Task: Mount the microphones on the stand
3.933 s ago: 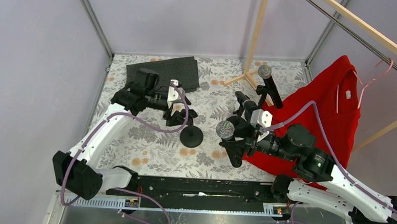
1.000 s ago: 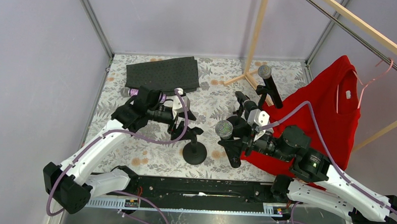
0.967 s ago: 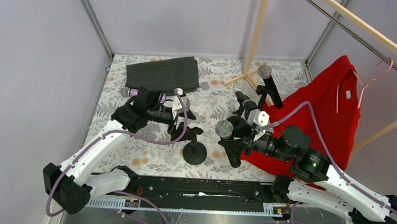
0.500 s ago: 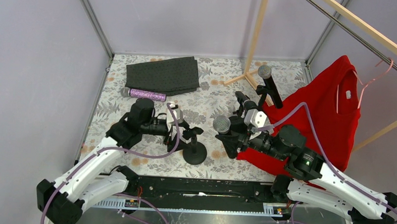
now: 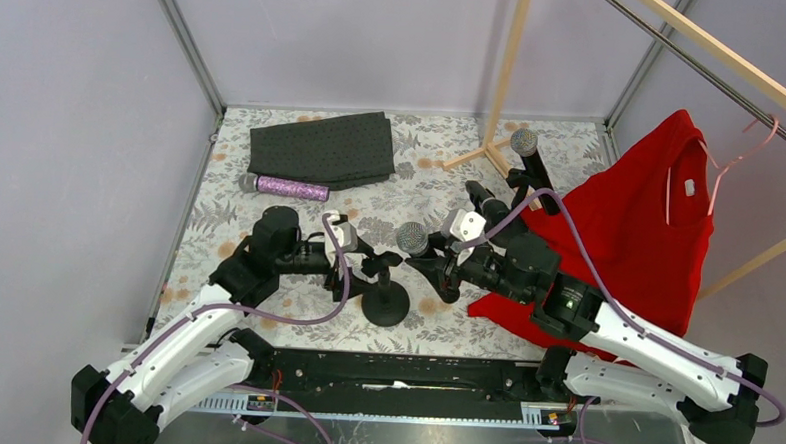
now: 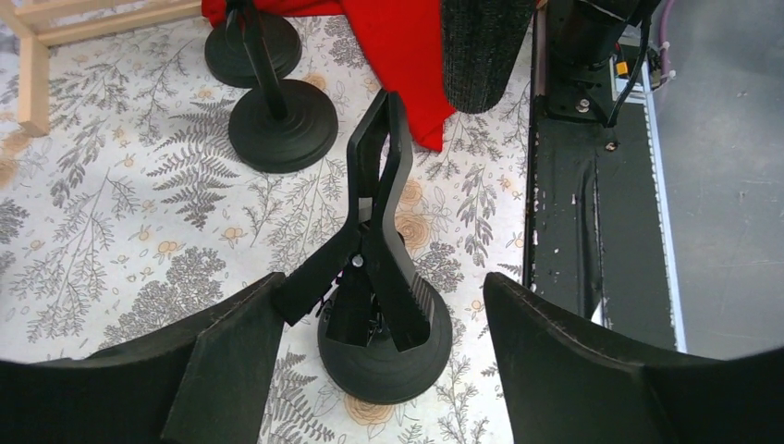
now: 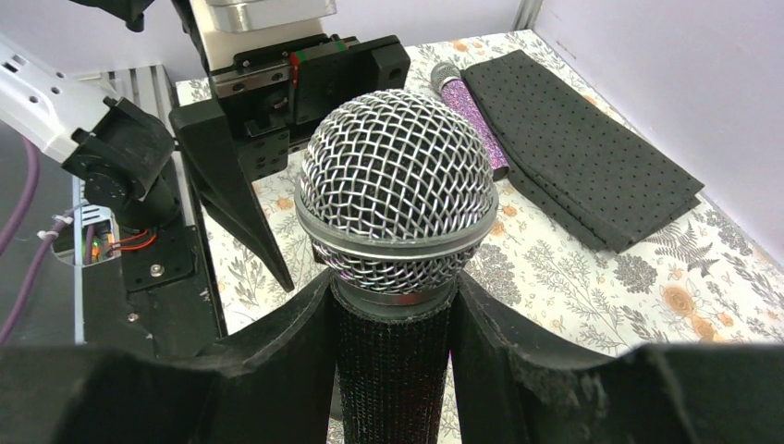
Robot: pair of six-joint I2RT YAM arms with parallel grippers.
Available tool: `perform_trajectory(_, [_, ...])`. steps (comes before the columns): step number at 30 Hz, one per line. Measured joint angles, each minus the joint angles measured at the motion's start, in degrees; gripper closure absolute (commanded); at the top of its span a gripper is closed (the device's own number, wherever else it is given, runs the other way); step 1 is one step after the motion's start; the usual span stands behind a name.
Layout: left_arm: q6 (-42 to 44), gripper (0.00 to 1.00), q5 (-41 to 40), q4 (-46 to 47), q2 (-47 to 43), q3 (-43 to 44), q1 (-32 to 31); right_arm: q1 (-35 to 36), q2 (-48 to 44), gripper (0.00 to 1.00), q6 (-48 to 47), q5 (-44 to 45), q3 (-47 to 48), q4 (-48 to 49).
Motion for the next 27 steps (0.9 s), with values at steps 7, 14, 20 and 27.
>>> perform_trajectory(7, [-0.2,0.45,0.0,3.9,-0.4,-1.9,0.0,0.0,3.3,1.00,-1.9,1.4,2.8,-0.1])
perform_trajectory(14, [-0.3,0.63,0.3,4.7,0.0,-2.1,0.0,0.0,4.9,1.00,-3.2,1.5,3.5,0.0])
perform_trajectory(20, [-0.2,0.66,0.5,4.8,0.3,-2.1,0.0,0.0,5.0,1.00,-4.0,1.4,3.5,0.0])
perform_trajectory(27, [0.2,0.25,0.5,5.2,0.7,-2.1,0.0,0.0,5.0,1.00,-5.1,-0.3,3.5,0.0])
